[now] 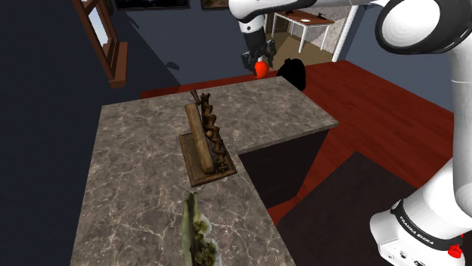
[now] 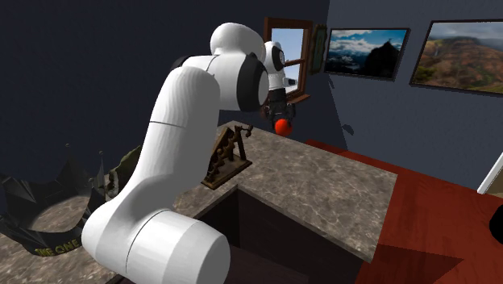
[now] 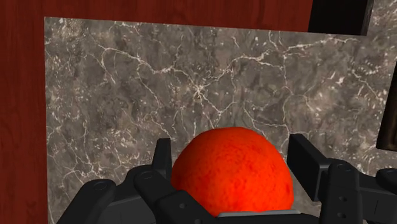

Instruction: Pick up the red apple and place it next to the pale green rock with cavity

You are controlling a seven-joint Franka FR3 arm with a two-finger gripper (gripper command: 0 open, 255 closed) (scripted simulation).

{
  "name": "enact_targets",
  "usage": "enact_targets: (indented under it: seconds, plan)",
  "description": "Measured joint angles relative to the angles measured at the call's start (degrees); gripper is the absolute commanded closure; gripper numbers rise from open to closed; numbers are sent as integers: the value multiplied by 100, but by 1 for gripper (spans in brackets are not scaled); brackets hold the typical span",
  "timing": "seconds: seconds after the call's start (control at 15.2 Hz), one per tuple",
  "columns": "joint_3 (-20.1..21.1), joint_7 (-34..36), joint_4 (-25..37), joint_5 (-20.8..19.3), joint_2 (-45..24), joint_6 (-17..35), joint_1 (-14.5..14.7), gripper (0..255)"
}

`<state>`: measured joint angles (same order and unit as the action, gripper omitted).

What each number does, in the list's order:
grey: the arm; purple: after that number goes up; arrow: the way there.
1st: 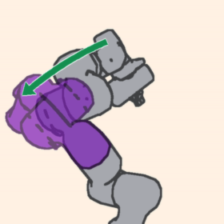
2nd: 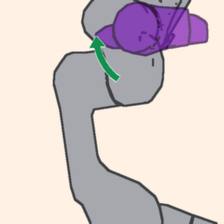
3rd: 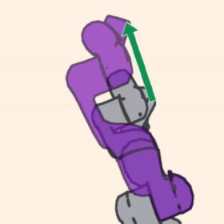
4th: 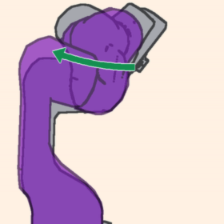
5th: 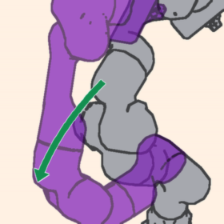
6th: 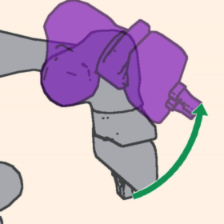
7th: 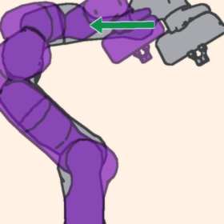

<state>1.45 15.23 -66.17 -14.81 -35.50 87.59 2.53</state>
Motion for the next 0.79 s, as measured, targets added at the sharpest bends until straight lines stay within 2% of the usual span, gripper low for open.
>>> enact_targets:
  seconds: [0.73,0.79]
  plan:
    - [-26,-212,1032,-10,-133,-873,45,255]
    - [-11,-162,854,-4,-2,-840,70,255]
